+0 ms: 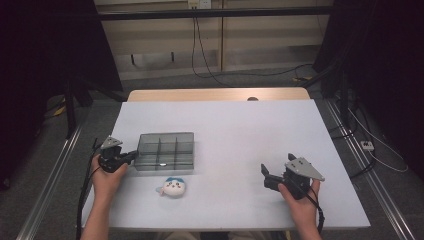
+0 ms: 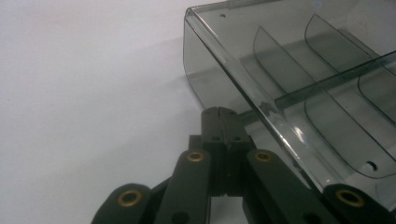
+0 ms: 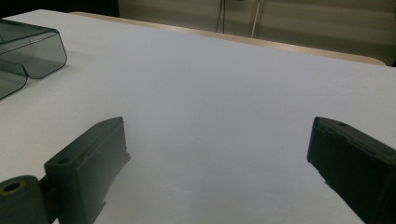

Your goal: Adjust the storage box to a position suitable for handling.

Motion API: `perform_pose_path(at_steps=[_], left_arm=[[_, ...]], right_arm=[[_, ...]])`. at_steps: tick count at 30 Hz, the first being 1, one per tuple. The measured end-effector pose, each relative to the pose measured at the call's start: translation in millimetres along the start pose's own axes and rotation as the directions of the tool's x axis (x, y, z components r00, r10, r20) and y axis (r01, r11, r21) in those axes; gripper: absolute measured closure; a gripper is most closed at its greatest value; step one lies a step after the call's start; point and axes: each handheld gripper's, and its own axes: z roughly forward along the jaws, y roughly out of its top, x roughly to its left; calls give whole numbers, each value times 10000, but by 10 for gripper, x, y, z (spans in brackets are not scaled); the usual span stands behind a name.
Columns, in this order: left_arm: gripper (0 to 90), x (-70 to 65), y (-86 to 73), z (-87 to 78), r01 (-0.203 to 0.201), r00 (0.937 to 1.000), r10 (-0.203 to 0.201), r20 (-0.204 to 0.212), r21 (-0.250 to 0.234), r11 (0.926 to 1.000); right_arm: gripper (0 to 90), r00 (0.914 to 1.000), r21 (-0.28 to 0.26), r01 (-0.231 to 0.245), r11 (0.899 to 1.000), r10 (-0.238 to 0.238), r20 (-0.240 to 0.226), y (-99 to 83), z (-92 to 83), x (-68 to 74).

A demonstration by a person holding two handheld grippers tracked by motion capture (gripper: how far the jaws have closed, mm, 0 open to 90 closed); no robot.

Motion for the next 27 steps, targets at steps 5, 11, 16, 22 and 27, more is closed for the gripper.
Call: perform_pose_path(at_steps=[5, 11, 16, 22, 27], left_arm=[[900, -60, 9, 25, -57, 9999, 57, 133, 30, 10000], [900, -147, 26, 64, -174, 9994, 173, 313, 50, 9998], [900, -210, 31, 88, -290, 9986, 285, 445, 104, 9995], [900, -291, 30, 95, -506, 9974, 494, 526, 228, 9985], [900, -321, 27, 74, -415, 9984, 409, 383, 146, 9990]], right_arm=[[88, 9998, 235, 180, 9996, -178, -102, 27, 99, 120], [311, 9994, 640, 153, 9978, -132, -322, 88, 301, 283], [576, 9946, 1076, 318, 9937, -208, -1020, 127, 466, 443], [795, 9869, 1481, 284, 9886, -42, -1612, 182, 639, 585], [875, 9813, 1668, 271, 9856, 56, -1926, 230, 756, 687]])
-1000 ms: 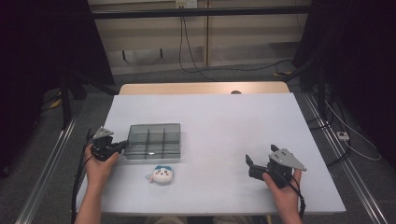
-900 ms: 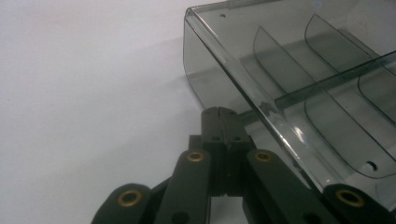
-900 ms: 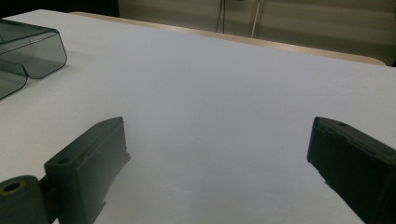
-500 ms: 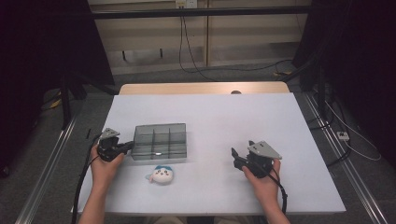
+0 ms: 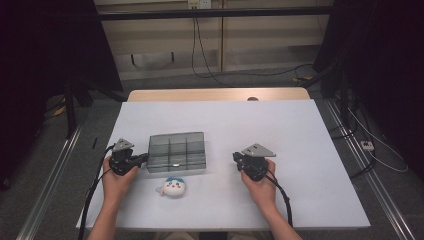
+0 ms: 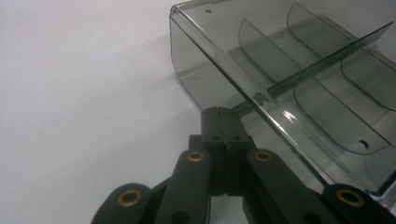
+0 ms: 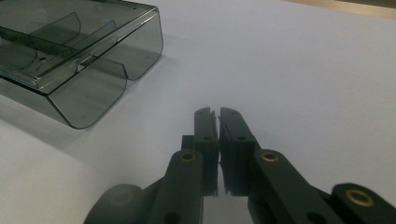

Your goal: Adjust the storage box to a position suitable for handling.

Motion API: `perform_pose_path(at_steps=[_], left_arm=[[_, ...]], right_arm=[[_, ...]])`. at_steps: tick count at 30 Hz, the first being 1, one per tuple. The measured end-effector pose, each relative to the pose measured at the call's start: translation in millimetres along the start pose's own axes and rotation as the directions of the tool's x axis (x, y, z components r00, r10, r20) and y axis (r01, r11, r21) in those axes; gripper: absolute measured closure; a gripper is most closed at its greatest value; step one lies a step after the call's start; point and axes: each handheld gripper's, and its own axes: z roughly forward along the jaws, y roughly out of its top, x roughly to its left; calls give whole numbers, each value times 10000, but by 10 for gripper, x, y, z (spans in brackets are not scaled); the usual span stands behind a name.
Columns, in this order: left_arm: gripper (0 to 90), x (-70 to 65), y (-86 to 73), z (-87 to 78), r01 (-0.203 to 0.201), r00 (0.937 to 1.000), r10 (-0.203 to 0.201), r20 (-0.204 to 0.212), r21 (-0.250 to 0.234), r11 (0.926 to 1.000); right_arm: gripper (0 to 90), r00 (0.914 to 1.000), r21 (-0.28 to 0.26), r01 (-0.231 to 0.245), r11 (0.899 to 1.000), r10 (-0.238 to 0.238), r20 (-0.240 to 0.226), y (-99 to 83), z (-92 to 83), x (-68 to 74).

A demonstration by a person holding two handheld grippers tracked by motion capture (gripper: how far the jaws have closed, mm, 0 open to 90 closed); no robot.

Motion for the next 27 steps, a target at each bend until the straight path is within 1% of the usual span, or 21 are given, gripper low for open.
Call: perform_pose_path(at_steps=[4, 6, 7, 8, 9, 10, 11, 12, 15, 16, 18, 19, 20, 23, 25, 27], left_arm=[[900, -16, -6, 1, 31, 10000, -31, 5, -20, 10000], [900, -25, -8, 4, 48, 10000, -48, 5, -25, 10000], [900, -51, -13, 19, -30, 9999, 29, 156, 49, 10000], [900, -64, -13, 31, -52, 9996, 51, 273, 20, 10000], [900, -79, -15, 41, -55, 9995, 55, 301, -7, 10000], [900, -79, -15, 41, -55, 9995, 55, 301, -7, 10000], [900, -94, -13, 47, -145, 9997, 143, 212, 79, 9999], [900, -101, -17, 48, -12, 9998, 11, 192, 20, 10000], [900, -112, -20, 49, 80, 9999, -79, 122, -4, 10000], [900, -112, -20, 49, 80, 9999, -79, 122, -4, 10000], [900, -122, -18, 63, 123, 9996, -122, 241, -36, 9999], [900, -132, -19, 71, 75, 9996, -73, 288, -50, 10000], [900, -132, -19, 71, 75, 9996, -73, 288, -50, 10000], [900, -149, -15, 76, 78, 9997, -77, 245, -30, 10000], [900, -162, -16, 84, 120, 9997, -118, 236, -86, 9999], [900, -191, -13, 97, 55, 9992, -54, 384, -34, 10000]], right_arm=[[890, 9998, 181, 106, 9998, -103, -140, 36, 107, 83], [889, 9996, 236, 70, 9997, -64, -261, 44, 142, 120], [888, 9995, 295, 174, 9994, -167, -260, 52, 154, 141], [887, 9995, 277, 227, 9994, -221, -238, 57, 160, 149], [884, 9995, 257, 235, 9994, -229, -207, 65, 166, 159], [883, 9995, 213, 254, 9995, -250, -192, 73, 173, 162], [880, 9995, 209, 219, 9995, -215, -210, 81, 178, 165], [878, 9996, 184, 233, 9996, -229, -191, 88, 188, 171], [874, 9991, 277, 390, 9989, -386, -157, 100, 235, 203], [875, 9991, 320, 375, 9988, -369, -208, 100, 255, 218], [875, 9983, 437, 502, 9978, -489, -311, 98, 289, 257], [875, 9975, 550, 672, 9962, -658, -261, 100, 300, 281], [875, 9966, 553, 790, 9953, -777, -258, 103, 308, 295], [874, 9968, 572, 782, 9953, -769, -233, 116, 333, 325], [874, 9952, 652, 956, 9933, -939, -288, 117, 341, 340], [874, 9952, 612, 929, 9938, -908, -359, 117, 340, 344]])
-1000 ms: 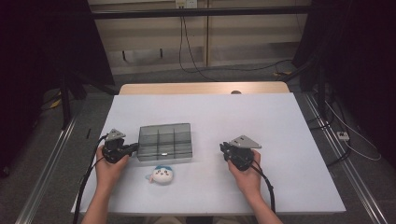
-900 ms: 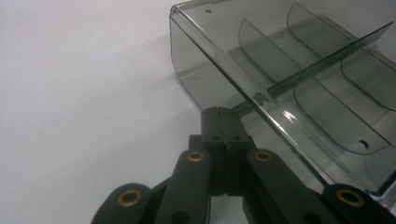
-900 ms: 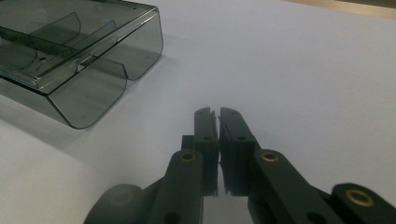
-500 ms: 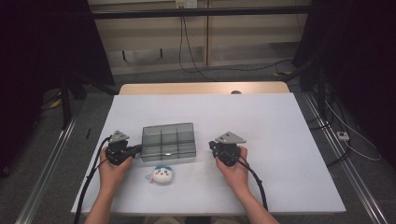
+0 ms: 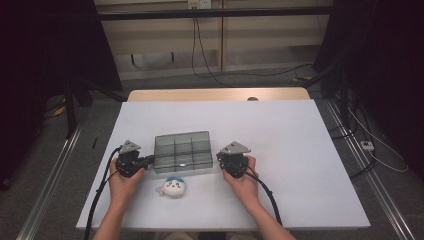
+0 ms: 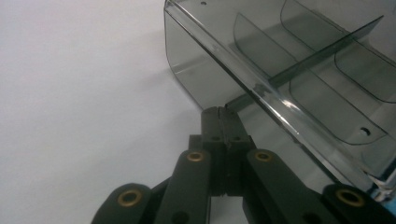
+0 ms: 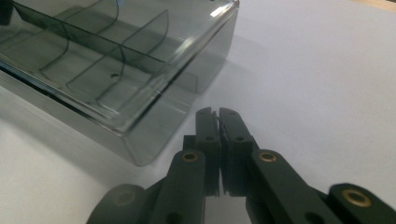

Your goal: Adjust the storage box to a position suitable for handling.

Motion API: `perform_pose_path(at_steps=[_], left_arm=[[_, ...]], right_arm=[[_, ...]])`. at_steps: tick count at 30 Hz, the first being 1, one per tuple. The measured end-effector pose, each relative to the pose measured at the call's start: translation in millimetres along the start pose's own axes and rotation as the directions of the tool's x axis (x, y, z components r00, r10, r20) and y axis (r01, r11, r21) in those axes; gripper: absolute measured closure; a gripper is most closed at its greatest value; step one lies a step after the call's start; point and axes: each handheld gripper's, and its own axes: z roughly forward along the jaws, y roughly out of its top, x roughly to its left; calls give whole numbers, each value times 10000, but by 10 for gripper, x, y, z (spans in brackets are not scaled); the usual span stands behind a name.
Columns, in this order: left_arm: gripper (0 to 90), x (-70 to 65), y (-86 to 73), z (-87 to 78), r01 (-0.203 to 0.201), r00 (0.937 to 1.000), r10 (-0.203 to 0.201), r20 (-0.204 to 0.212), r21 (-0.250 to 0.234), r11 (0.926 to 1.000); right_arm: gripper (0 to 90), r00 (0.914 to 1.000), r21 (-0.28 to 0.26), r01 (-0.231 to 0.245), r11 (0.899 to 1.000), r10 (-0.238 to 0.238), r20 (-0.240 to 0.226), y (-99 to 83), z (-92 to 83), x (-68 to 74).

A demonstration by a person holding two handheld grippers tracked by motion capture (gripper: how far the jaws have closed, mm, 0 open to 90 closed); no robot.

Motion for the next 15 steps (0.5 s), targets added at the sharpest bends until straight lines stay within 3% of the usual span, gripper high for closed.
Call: perform_pose_path(at_steps=[1, 2, 4, 6, 9, 15], left_arm=[[900, 0, 0, 0, 0, 10000, 0, 0, 0, 10000], [900, -54, 7, 32, -245, 9995, 243, 185, 109, 9996], [900, -100, 15, 51, -463, 9989, 464, -24, 302, 9985], [900, -110, 15, 53, -329, 9995, 329, 6, 301, 9990], [900, -152, 20, 53, -571, 9982, 580, -171, 478, 9972], [900, -187, 25, 64, -524, 9985, 529, -101, 464, 9975]], right_arm=[[874, 10000, 4, -44, 10000, 44, -54, 1, 1, 1], [873, 10000, 24, -29, 10000, 29, -32, 2, 5, 10], [895, 9999, 36, -33, 10000, 33, 100, 1, 6, 14], [900, 9999, 21, -85, 10000, 85, 76, -1, 0, 10], [900, 9999, -9, -139, 9999, 139, 69, -7, -9, 9], [900, 9995, -89, -305, 9995, 304, -101, -36, -58, -20]])
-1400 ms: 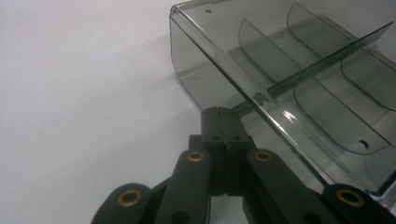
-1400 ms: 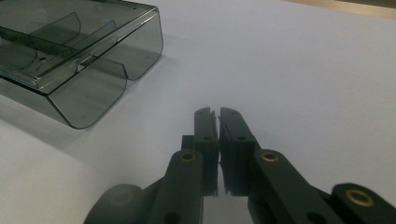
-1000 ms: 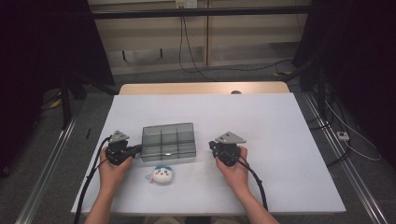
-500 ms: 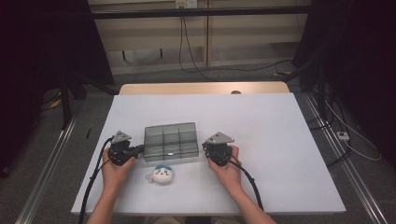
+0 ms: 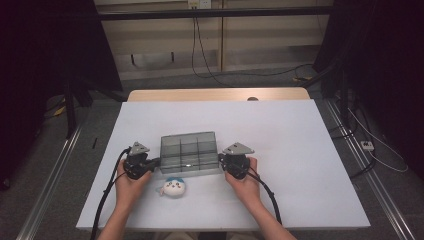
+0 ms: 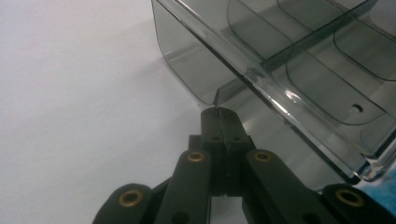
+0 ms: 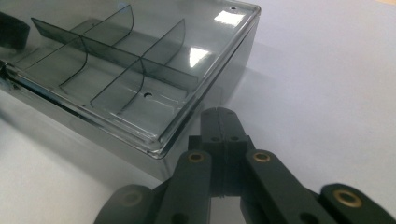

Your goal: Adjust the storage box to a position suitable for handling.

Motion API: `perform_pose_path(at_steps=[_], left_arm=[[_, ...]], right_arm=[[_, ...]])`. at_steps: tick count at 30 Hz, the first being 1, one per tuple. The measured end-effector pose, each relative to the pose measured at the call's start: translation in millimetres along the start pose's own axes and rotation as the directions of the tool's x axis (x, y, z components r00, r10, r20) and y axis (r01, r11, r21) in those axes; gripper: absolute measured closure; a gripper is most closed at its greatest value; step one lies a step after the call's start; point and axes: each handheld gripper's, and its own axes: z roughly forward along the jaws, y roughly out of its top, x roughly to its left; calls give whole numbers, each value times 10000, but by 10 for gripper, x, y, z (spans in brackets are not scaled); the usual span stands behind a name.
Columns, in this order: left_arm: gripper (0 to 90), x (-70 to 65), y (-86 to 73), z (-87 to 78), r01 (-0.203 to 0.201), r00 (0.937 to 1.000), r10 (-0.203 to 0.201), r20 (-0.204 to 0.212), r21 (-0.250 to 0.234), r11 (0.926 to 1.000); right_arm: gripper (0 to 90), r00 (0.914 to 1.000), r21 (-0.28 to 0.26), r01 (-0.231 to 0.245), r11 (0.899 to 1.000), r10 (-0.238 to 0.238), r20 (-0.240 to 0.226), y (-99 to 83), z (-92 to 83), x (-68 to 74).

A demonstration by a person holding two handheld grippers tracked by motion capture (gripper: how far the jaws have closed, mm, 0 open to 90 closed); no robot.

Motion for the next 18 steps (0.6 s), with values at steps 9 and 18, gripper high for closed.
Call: perform_pose_path(at_steps=[9, 18], left_arm=[[900, -139, 37, 34, -104, 9992, 107, 373, -79, 9999], [900, -259, 63, 59, -363, 9982, 362, 488, 19, 9993]], right_arm=[[900, 9997, 74, -145, 9999, 143, 213, -77, -130, -73], [900, 9991, 107, -211, 9997, 207, 362, -142, -238, -140]])
